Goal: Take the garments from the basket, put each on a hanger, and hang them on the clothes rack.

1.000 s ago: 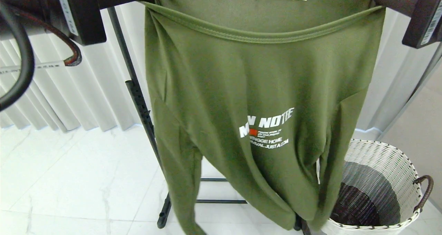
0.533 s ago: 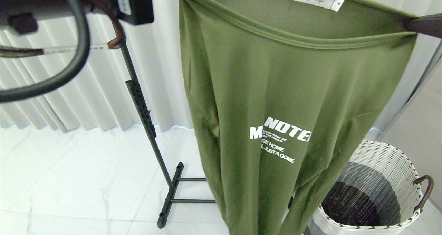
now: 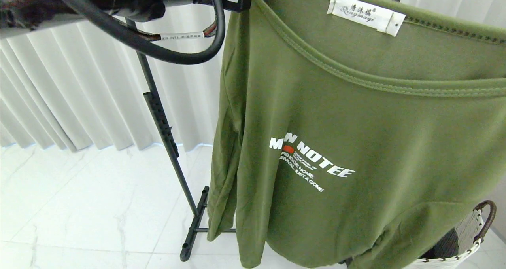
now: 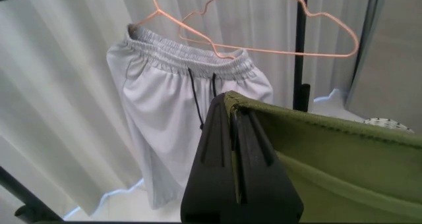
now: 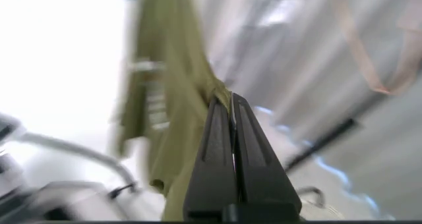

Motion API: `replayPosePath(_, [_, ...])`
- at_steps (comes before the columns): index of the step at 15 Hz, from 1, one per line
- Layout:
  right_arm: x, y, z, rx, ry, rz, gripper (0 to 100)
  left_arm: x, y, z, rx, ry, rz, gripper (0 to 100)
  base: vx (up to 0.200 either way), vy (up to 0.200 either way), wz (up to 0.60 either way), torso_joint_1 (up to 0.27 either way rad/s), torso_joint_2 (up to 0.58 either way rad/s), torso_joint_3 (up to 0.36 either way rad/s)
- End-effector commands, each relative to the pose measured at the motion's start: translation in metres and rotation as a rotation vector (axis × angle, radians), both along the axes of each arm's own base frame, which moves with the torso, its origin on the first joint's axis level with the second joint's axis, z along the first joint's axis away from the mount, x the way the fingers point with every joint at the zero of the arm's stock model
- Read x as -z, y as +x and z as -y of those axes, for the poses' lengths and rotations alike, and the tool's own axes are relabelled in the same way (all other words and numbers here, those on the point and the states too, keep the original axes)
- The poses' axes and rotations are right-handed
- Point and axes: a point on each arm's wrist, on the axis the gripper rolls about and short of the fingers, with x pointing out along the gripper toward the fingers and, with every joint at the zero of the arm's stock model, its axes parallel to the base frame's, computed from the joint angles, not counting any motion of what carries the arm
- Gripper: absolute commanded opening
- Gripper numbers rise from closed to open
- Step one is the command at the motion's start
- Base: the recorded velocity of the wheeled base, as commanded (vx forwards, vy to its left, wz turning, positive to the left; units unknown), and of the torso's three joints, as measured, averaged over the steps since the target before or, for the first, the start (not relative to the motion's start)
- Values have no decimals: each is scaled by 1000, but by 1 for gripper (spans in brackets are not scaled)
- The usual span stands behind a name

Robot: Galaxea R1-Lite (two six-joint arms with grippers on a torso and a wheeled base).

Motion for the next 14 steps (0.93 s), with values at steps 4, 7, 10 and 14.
replayPosePath(4, [4, -3, -6, -42, -21, -6, 0, 1, 0, 0, -9, 5, -11, 0, 0, 0, 0, 0, 0, 0])
replayPosePath(7, [4, 0, -3, -12, -16, -5, 0, 1, -16, -19, -5, 51, -97, 0, 0, 0, 0, 0, 0, 0])
replayPosePath(10, [2, 16, -4, 132, -6, 2, 0, 4, -45, -53, -4, 66, -258, 0, 0, 0, 0, 0, 0, 0])
replayPosePath(14, [-11, 38, -44, 150, 168, 64, 0, 9, -76, -89, -2, 92, -328, 0, 0, 0, 0, 0, 0, 0])
